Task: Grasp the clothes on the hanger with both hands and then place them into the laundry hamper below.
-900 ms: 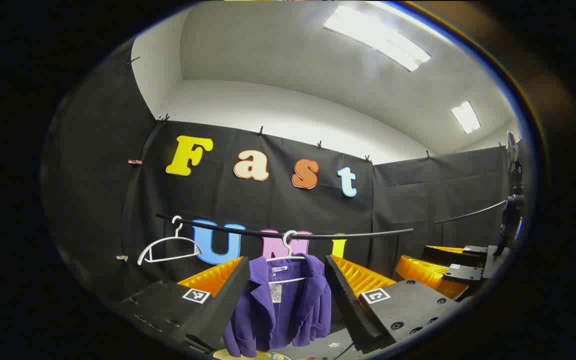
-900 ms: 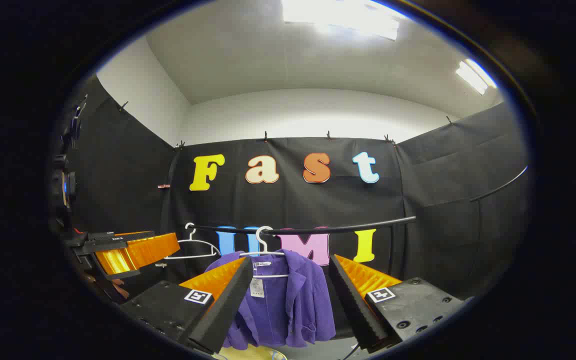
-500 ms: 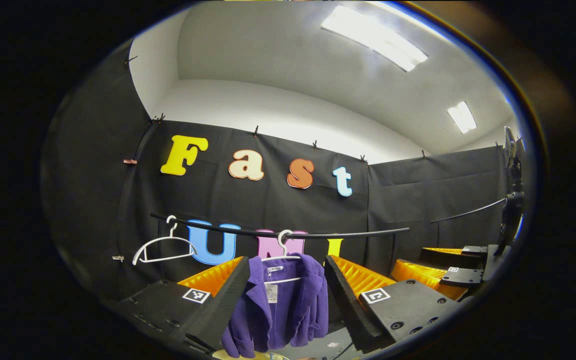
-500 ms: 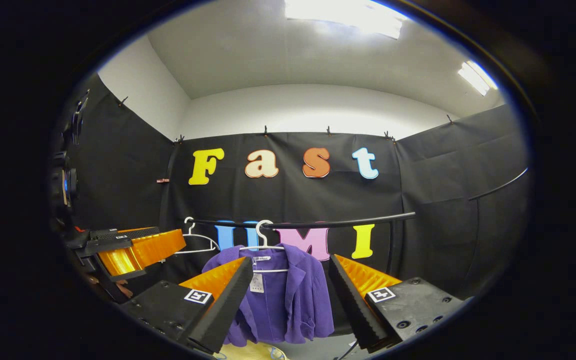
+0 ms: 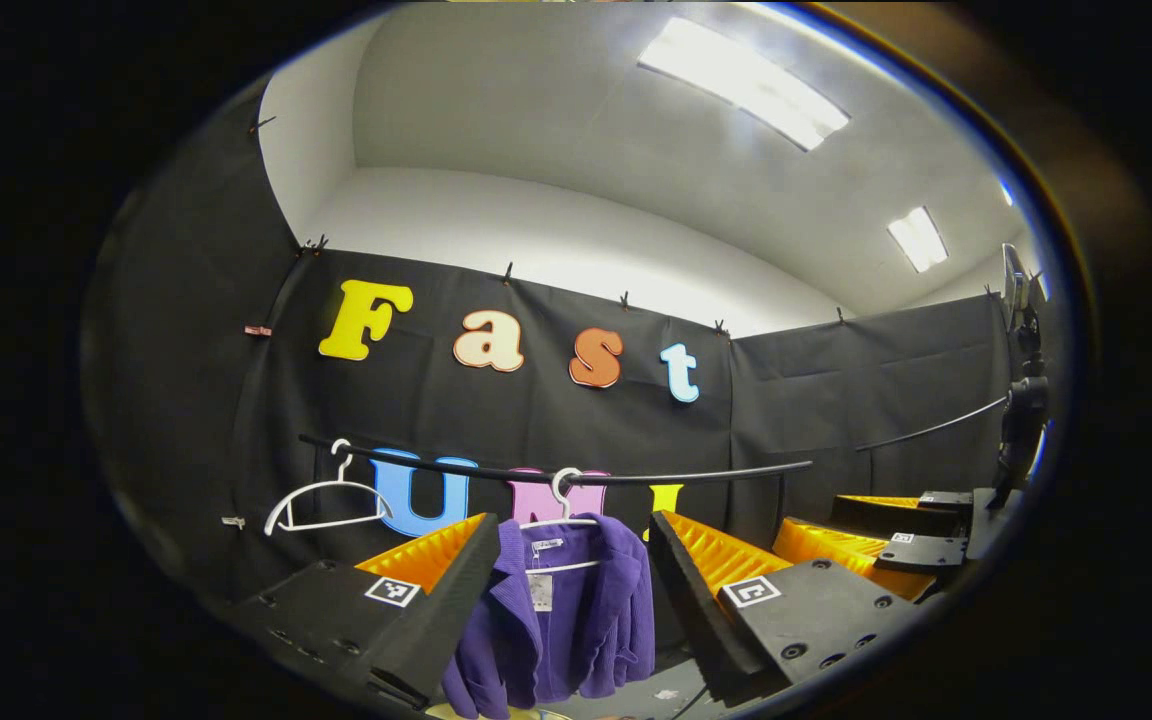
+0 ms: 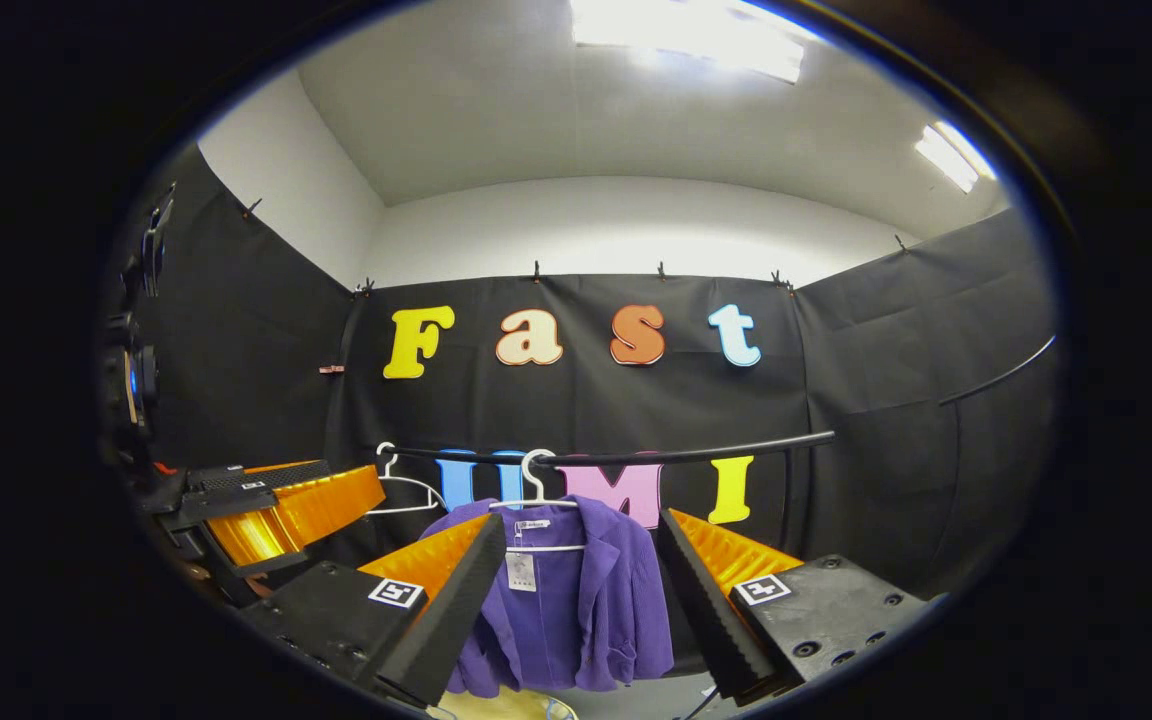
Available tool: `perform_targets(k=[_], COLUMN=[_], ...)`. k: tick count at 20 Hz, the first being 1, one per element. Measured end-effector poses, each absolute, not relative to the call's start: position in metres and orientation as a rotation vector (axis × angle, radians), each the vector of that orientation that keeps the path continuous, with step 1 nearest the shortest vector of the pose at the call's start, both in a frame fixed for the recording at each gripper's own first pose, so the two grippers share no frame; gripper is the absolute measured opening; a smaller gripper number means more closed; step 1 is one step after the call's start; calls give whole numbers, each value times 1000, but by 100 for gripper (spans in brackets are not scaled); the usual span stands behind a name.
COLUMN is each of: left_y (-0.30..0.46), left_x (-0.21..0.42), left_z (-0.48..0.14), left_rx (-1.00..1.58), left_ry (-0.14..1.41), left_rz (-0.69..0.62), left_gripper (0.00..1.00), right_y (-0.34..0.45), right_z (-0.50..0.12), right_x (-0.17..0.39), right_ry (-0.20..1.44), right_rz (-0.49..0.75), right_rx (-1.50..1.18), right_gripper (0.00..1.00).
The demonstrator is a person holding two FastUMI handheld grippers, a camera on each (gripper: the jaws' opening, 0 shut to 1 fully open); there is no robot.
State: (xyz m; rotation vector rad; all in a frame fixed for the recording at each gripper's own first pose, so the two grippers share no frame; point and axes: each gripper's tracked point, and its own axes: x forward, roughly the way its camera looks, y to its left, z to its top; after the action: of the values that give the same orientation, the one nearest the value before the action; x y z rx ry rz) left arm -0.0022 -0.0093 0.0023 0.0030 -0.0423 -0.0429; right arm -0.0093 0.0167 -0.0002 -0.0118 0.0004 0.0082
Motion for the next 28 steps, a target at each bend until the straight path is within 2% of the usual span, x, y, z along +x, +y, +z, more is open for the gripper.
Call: perform_targets(k=[5,6,16,23,28], left_y=[-5,-3,17,19,30], left_x=[-7,-8,-4,45,90], left_z=[-1,-2,-14,-38,-80], left_rx=[20,19,10,24,36], left_ry=[-24,-16,19,17,36], left_rz=[-56,-60,-111,-26,97], left_gripper=[94,94,94,94,94], right_y=[28,31,36,12,-8], right_z=[-10,-11,-16,-43,-82], right_x=[-7,-7,-1,65,123], right_ry=[17,20,17,34,70], right_rz=[-8,-15,-83,-2,78], right_rx=[-8,-10,-22,2,36], right_gripper=[98,94,97,96,97])
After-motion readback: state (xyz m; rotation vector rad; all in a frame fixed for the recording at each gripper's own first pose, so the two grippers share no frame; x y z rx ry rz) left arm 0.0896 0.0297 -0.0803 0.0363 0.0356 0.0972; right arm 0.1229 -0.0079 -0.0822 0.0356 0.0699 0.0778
